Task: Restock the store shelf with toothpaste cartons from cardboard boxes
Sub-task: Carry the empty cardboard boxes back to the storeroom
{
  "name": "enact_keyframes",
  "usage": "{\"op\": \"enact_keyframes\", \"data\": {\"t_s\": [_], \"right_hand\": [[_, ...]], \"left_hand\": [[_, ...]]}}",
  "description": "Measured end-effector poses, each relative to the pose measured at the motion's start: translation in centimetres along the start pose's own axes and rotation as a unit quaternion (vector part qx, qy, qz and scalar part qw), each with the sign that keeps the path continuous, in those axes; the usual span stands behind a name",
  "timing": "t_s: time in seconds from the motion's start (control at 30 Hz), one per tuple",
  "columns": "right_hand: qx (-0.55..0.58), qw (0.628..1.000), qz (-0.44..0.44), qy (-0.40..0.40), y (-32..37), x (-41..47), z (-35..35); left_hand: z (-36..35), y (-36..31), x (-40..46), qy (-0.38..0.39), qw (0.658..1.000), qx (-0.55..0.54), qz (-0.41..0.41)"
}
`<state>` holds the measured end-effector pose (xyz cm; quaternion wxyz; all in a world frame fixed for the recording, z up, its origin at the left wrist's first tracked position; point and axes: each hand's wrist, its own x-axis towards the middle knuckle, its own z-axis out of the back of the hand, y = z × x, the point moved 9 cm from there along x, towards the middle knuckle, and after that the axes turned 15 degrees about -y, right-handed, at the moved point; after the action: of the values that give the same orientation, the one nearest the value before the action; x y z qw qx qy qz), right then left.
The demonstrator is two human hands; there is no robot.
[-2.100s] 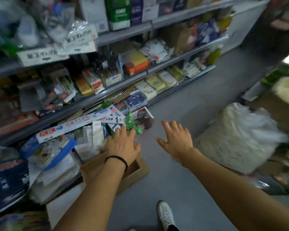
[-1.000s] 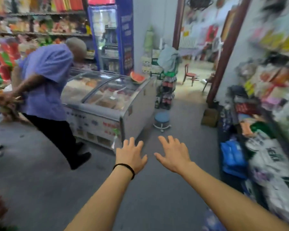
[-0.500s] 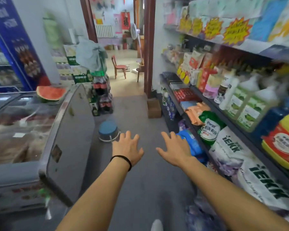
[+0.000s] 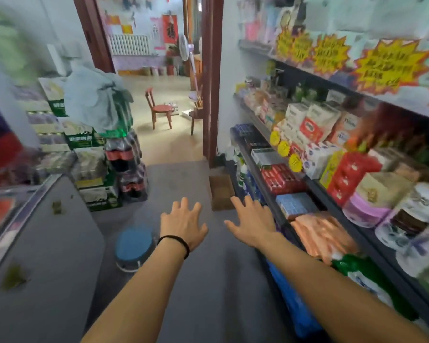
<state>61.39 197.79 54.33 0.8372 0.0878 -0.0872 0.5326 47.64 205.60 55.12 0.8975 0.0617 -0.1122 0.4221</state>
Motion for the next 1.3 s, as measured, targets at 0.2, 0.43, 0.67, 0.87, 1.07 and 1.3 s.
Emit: {"op": "enact_keyframes", "data": {"t_s": [0.2, 0.43, 0.67, 0.87, 1.07, 1.3], "right_hand": [[0.006, 1.000, -0.009, 0.005, 0.2, 18.2, -6.8], [0.007, 0.998, -0.061, -0.034, 0.4, 39.9, -13.3], [0.007, 0.989, -0.149, -0.022, -5.4, 55.9, -19.3], [-0.009, 0.973, -0.229, 0.015, -12.5, 67.2, -28.1], [0.002, 0.946, -0.323, 0.021, -17.9, 76.0, -34.3], [0.006, 0.873, -0.487, 0.027, -24.3, 78.9, -41.2]], "left_hand": [[-6.4, 5.6, 18.0, -0.011, 1.000, 0.000, -0.009], [-13.6, 10.9, 41.1, -0.011, 0.997, -0.011, -0.069], [-20.7, 9.2, 60.3, 0.032, 0.986, -0.036, -0.161], [-29.8, 4.5, 75.3, 0.049, 0.966, -0.028, -0.253], [-37.4, 0.0, 87.2, 0.092, 0.936, -0.023, -0.339], [-47.6, -7.0, 96.3, 0.127, 0.876, -0.020, -0.465]]}}
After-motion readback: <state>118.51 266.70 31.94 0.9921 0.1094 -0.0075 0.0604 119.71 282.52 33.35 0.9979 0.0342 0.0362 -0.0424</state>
